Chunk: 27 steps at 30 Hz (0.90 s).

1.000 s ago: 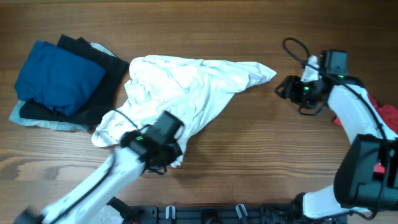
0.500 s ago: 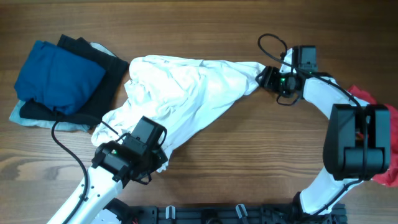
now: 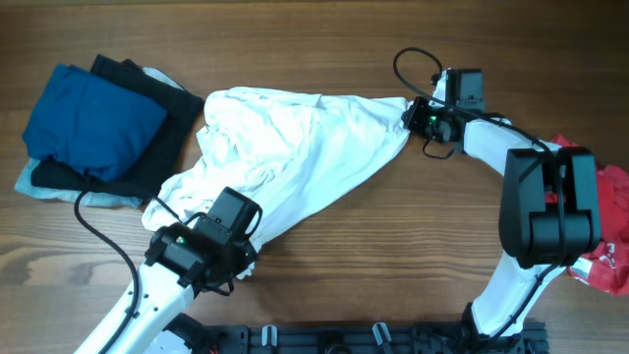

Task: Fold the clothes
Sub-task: 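Lift and stretch the white shirt between both grippers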

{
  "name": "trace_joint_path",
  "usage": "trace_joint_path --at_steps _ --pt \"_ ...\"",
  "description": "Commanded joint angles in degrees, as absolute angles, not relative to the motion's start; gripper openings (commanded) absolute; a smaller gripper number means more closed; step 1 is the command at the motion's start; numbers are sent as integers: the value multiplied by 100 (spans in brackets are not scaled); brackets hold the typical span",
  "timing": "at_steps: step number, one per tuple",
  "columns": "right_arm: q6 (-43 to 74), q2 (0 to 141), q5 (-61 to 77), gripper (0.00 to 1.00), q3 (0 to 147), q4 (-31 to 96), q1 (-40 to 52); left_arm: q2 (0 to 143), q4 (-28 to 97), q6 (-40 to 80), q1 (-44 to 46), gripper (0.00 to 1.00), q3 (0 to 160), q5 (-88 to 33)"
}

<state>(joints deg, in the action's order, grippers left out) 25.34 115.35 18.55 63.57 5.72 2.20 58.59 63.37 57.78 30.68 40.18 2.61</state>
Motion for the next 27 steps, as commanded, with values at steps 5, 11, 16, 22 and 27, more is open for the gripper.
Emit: trace_joint_path --at_steps 5,11,16,22,27 --pt "2545 11249 1396 4 6173 1785 -21 5826 5769 5680 3035 4 4101 489" --pt "2294 8958 624 4 6410 3409 -790 5826 5730 4630 2808 4 5118 932" --pt "2150 7089 235 4 7030 4729 -1730 5804 6125 4042 2082 4 6469 1011" --pt "1815 5745 104 4 7647 5749 -2414 5719 6506 3465 1214 4 7937 290" --pt "1800 5489 108 4 7658 6071 -2414 5520 6810 3472 1133 4 8224 239"
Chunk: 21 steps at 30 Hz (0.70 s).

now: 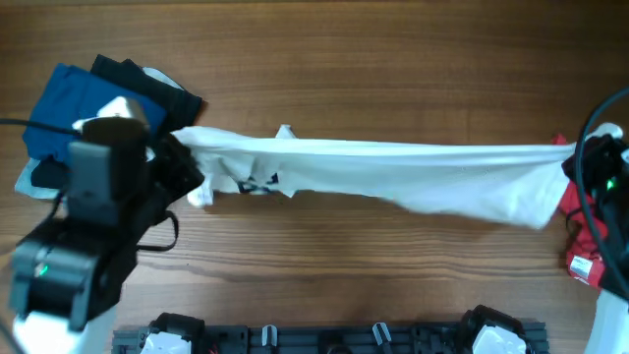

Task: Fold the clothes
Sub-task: 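Lift and stretch the white shirt between both grippers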

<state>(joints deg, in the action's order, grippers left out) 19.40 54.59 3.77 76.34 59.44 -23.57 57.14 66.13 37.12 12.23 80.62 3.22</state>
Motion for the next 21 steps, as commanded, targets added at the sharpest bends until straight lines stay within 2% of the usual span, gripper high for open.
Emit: trace_joint_path --at_steps 1,6,11,17,21 --pt "1800 5502 110 4 7655 6139 -2412 5507 6947 3472 1133 4 8224 235" --pt "1789 5697 110 4 7655 6479 -2412 5581 7771 3476 1135 4 8206 -231" --pt "1448 6195 438 5 7655 6405 -2397 5824 7623 3470 1135 4 8103 -355" --pt "928 7594 1485 4 7655 5728 -2394 7006 6215 3208 1140 4 7852 -360" --pt "1175 8503 2329 4 7708 4320 -2397 8296 3972 2797 1140 4 7865 -480"
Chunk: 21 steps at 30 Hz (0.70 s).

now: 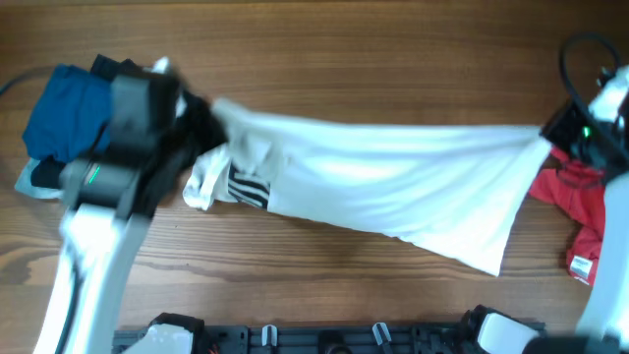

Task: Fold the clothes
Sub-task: 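Lift and stretch the white shirt between both grippers, then lay the stretched white shirt flat on the table with both grippers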

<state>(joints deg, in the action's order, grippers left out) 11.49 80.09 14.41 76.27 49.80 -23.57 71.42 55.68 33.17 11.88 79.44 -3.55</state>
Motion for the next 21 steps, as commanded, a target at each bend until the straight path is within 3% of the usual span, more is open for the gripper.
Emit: trace_joint_path --at_steps 1,6,12,16,21 --pt "1450 8624 2405 4 7793 4106 -2397 8538 3428 2611 1140 4 7898 -602" --pt "2156 8576 2029 4 8997 3782 -2403 9052 2117 2591 1028 4 9017 -755" --pt "2088 8390 539 4 10617 4281 -2403 9041 2370 2366 709 4 10978 -746" --pt "1868 8466 338 4 10617 4934 -2394 9035 3774 2287 515 4 11262 -749" --pt "1321 8923 333 4 10108 6152 -2322 9644 6938 2287 735 4 11238 -790"
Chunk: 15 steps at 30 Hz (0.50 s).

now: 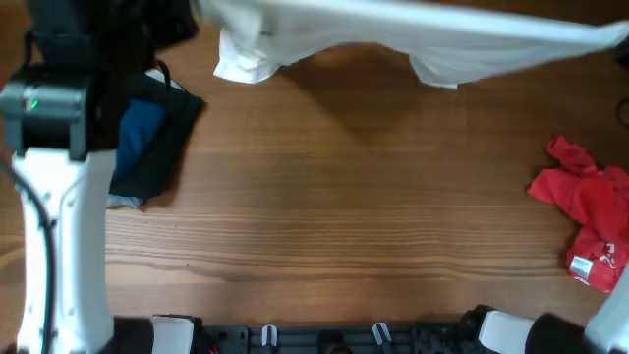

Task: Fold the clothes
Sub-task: 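Lay the stretched white shirt flat on the table with both grippers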

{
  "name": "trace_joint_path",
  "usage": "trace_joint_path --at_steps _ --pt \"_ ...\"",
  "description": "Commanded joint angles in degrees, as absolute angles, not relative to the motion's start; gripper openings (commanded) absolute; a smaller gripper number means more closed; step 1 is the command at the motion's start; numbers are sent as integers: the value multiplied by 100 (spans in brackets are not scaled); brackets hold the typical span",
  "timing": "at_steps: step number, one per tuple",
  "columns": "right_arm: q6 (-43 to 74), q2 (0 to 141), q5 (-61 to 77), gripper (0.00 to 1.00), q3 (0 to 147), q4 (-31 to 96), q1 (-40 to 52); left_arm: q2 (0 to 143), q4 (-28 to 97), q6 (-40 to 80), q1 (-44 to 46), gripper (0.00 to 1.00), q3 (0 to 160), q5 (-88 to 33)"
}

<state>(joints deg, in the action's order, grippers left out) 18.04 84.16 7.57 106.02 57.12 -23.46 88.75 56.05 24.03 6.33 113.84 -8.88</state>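
Note:
A white garment [413,37] hangs stretched across the top of the overhead view, lifted well above the table. Its left end runs to my left gripper [192,12] at the upper left, which holds it; the fingers are hidden by cloth and the arm's black body. Its right end runs off the frame's right edge at the top, where my right gripper is out of view. A sleeve end [246,61] dangles below the left part. A folded pile of blue and black clothes [147,138] lies at the left, partly under my left arm.
A crumpled red garment [587,211] with a white label lies at the right edge of the wooden table [344,216]. My left arm's white link [64,236] stands tall along the left side.
Both grippers have moved toward the far side and higher with the white garment. The cloth, which hung over the table's middle, is now taut along the top of the view.
The white garment lay crumpled mid-table with my left gripper at its near edge and my right at its far right corner. Then it was pulled out long between the two arms, then spread wider, and now it hangs stretched at the far side.

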Motion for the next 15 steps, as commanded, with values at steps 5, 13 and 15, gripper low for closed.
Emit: trace_joint_path --at_steps 5,13,15 --pt "1046 9188 255 4 9142 6423 -2244 10575 8534 2126 1081 4 11030 -788" --pt "1076 9196 84 4 7266 6364 -2246 11229 8766 2112 1522 4 9494 -790" --pt "1212 9196 16 4 6899 6292 -2246 11225 8637 2143 1588 4 9048 -790"
